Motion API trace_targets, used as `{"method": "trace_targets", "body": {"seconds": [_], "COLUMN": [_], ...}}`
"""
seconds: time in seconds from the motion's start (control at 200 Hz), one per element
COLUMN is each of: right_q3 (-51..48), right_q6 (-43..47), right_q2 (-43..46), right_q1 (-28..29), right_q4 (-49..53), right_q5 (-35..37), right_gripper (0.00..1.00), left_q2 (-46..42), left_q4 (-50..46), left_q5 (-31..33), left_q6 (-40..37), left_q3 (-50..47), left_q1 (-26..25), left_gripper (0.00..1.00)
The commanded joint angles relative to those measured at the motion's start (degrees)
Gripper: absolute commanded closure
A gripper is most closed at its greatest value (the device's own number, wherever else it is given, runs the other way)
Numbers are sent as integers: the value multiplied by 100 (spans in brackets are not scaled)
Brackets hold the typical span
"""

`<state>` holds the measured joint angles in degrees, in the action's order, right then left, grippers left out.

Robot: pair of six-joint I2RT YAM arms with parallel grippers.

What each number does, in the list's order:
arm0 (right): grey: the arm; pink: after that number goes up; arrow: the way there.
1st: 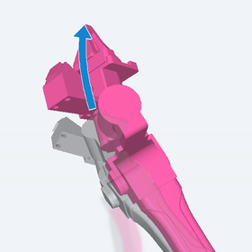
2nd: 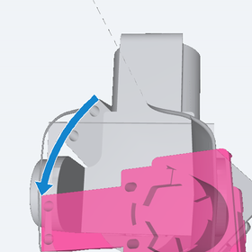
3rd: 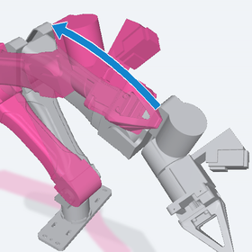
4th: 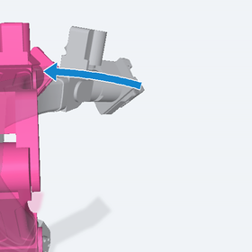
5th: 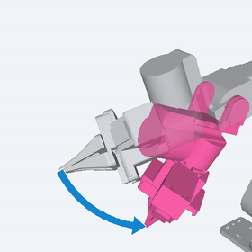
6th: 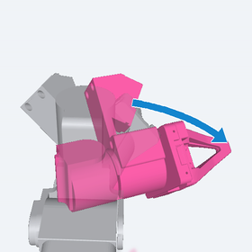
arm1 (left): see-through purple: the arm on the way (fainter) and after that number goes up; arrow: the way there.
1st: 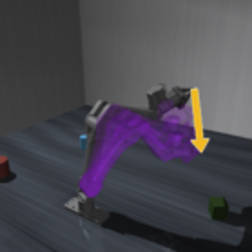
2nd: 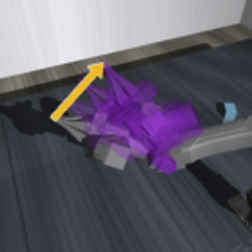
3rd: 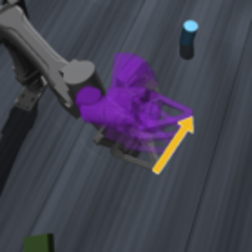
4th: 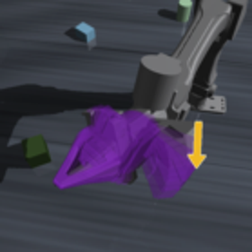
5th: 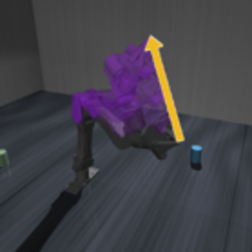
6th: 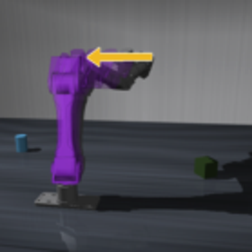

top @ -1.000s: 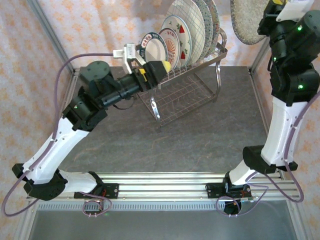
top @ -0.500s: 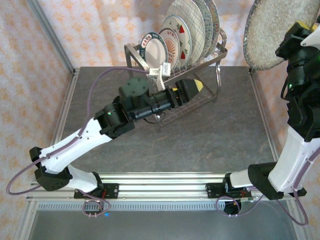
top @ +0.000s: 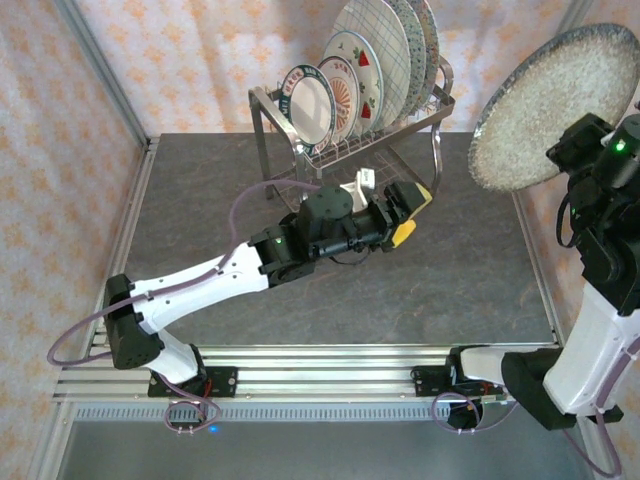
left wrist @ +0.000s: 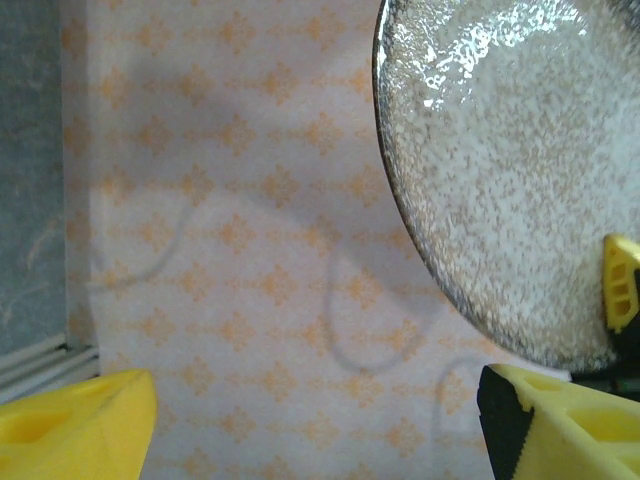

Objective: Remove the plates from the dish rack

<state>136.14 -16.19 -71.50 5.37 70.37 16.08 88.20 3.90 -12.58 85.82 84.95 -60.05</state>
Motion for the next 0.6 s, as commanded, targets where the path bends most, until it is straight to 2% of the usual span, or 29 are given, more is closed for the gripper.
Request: {"method": "trace_targets", "body": {"seconds": [0.0, 0.225, 0.591], "right_q3": [-262, -1247, -1960], "right_q6": [-1407, -2075, -2894], "right_q2": [473, 950, 1135], "right_q1": [17, 17, 17], "right_q4": [-857, -839, -1033], "right_q5": [-40, -343, -1057], "right_gripper": [100, 100, 100], "left_q2": [110, 289, 361], "left_q4": [764, 1261, 1426], "left_q5": [66, 133, 112], "left_q6": [857, 1298, 1752], "left_q3": [-156, -299, -593], "left_q1": [-100, -106, 15], "left_gripper": [19, 20, 32]}}
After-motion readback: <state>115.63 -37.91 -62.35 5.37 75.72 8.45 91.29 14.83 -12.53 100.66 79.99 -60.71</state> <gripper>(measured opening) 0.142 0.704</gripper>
